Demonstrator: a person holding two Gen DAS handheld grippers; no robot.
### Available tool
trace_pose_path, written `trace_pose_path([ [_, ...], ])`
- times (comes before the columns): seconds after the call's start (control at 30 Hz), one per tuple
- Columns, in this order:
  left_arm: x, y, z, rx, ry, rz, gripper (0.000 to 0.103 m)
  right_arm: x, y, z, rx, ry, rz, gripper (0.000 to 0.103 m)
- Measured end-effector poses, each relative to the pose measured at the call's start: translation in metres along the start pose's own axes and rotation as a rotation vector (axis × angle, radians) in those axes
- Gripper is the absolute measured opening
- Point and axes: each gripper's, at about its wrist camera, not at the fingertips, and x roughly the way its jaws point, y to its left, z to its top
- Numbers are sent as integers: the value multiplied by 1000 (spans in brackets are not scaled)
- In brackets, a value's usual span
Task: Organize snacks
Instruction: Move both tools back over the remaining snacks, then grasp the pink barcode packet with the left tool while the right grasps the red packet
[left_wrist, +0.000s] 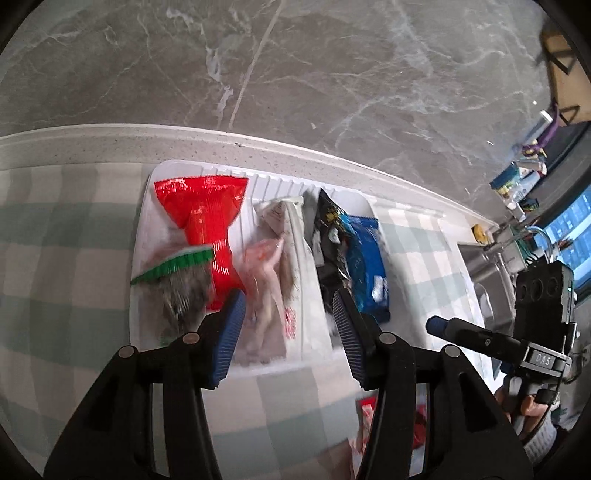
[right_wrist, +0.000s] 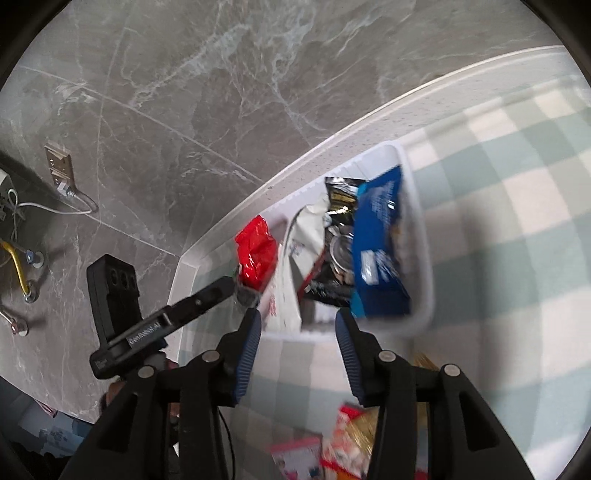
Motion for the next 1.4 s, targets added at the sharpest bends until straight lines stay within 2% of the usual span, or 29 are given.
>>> trace_pose_path([
  [0.17, -14, -13, -29, 19, 23, -9, 48, -28, -3, -26, -24, -15, -47, 47],
  [0.33, -19, -26, -73, 37, 88, -26, 48, -48, -3, -58, -68, -18, -115, 51],
  [0.6, -13, -61, -144, 116, 218, -36, 48, -58, -16, -110, -92, 22, -243, 51],
  [0.73, -13, -74, -165, 139, 250, -34, 48, -58, -27, -128, -72, 37, -278, 51],
  [1.03, -6, -88, -186, 171, 311, -9, 50, -50, -33, -141, -64, 51, -312, 51],
  [1.4, 10, -91, -188, 175, 344, 12, 50, -38, -30, -136, -68, 59, -348, 51],
])
